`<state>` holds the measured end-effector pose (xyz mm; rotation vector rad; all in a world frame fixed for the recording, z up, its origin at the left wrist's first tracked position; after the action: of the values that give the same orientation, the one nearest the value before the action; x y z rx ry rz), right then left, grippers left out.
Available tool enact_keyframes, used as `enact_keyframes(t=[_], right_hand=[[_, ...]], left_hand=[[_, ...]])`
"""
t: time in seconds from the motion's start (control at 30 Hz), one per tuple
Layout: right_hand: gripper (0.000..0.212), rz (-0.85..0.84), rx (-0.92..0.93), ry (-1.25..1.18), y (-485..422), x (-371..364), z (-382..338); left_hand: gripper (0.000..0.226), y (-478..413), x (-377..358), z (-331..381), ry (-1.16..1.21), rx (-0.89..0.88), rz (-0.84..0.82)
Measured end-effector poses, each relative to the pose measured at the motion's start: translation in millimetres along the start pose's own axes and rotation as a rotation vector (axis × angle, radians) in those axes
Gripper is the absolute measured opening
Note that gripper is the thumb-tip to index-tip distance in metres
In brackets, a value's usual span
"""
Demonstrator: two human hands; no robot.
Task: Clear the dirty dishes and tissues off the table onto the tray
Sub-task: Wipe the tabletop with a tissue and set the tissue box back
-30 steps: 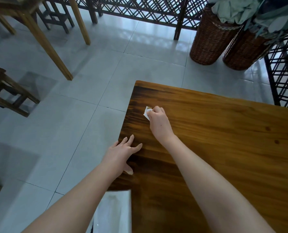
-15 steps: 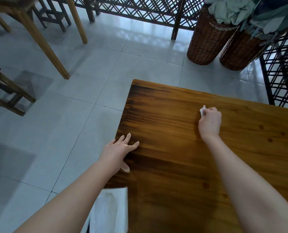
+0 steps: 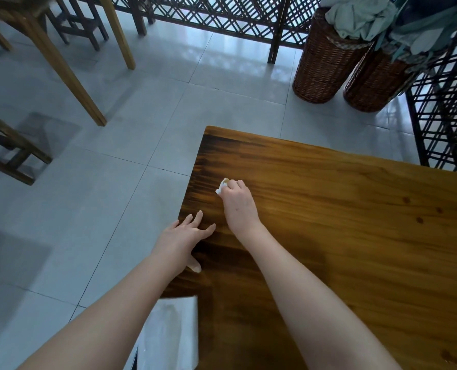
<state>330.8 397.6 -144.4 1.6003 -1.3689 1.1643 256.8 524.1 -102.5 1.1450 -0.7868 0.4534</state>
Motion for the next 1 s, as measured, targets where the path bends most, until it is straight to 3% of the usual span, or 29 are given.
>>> enact_keyframes(t=[0.13,0.4,0.6,0.83,1.0], right_hand=[[0.021,0.025,0.034,0.103,-7,11,19],[0.016,0.174,-0.283,-0.103,-12,34,98],[0.017,0.185,-0.344,-0.070,-12,26,83],[0.052,0.002,-0.045,0.085,11,-5,1],[0.059,-0.058,0.033,0.145,7,3,16]], left_hand=[[0.100,0,2,0,0.017,-0.006,-0.011],[0.103,-4,1,-3,0.028,-0.009,-0.050],[0.104,-5,-1,-5,0.015,-0.012,-0.037],[0.100,-2,-4,-4,-0.008,-0.001,0.025],[0.102,-1,-5,-5,-0.004,0.005,0.028]])
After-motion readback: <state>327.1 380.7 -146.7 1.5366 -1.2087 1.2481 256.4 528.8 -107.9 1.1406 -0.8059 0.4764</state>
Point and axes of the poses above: each hand's wrist, its own y-axis away from the middle knuckle, its own x-axis out of the back of the hand, z = x × y, the point moved 1 cm from there along -y, towards the middle knuckle, and after that the axes turned 11 degrees about -x, right-handed, at the moved point
